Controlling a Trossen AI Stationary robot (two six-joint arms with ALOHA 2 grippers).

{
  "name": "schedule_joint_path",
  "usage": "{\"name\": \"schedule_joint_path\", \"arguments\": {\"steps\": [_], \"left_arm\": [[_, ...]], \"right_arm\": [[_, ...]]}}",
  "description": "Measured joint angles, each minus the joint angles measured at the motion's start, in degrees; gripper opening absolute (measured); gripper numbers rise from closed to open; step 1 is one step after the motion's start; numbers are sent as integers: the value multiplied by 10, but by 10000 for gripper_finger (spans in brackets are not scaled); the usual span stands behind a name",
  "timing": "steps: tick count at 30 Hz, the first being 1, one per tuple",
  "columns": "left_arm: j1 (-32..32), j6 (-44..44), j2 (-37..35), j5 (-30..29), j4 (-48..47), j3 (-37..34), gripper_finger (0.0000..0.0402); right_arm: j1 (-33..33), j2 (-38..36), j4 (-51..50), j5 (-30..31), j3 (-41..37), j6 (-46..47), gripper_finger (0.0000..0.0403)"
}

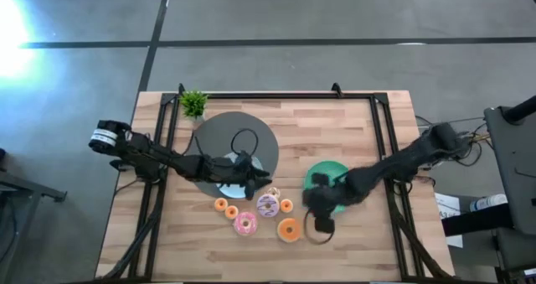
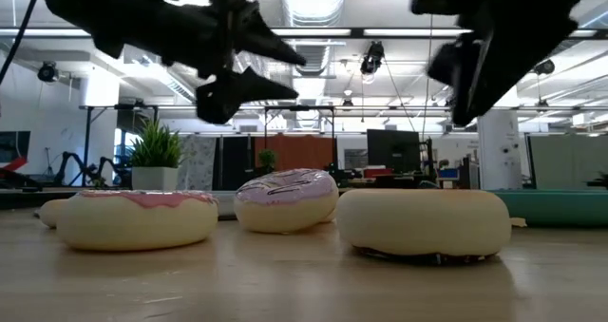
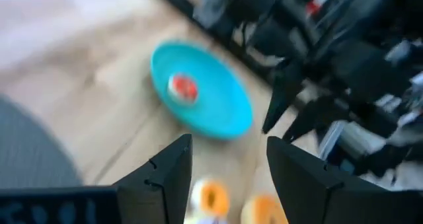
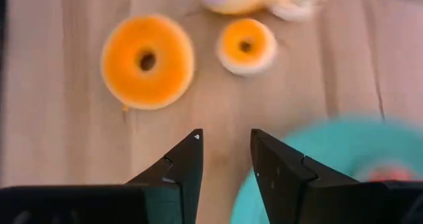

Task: Pick & Place donuts
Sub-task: Put the small blue donut on the green plate

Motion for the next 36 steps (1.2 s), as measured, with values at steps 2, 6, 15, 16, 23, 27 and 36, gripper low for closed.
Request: {"name": "schedule_joint_path", "arguments": {"steps": [2, 6, 15, 16, 23, 27, 36], "left_arm": [[-16, -8, 0, -2, -41, 0, 168], [-54, -48, -4, -5, -105, 0, 168], [-161, -86, -37, -151, -160, 0, 168], [-169, -87, -40, -167, -164, 0, 168], [-185, -88, -49, -202, -168, 0, 167], [-186, -96, -49, -202, -171, 0, 167], [-187, -99, -49, -202, -179, 0, 167]], "right_arm": [[2, 53, -29, 16, 44, -72, 119], [-9, 141, -58, 58, 125, -170, 119], [-13, 210, -45, 18, 182, -237, 118], [-13, 212, -39, 12, 184, -229, 118], [-22, 235, -26, 23, 198, -157, 118], [-22, 255, -24, 26, 201, -120, 118], [-19, 258, -49, 88, 200, -32, 117]]}}
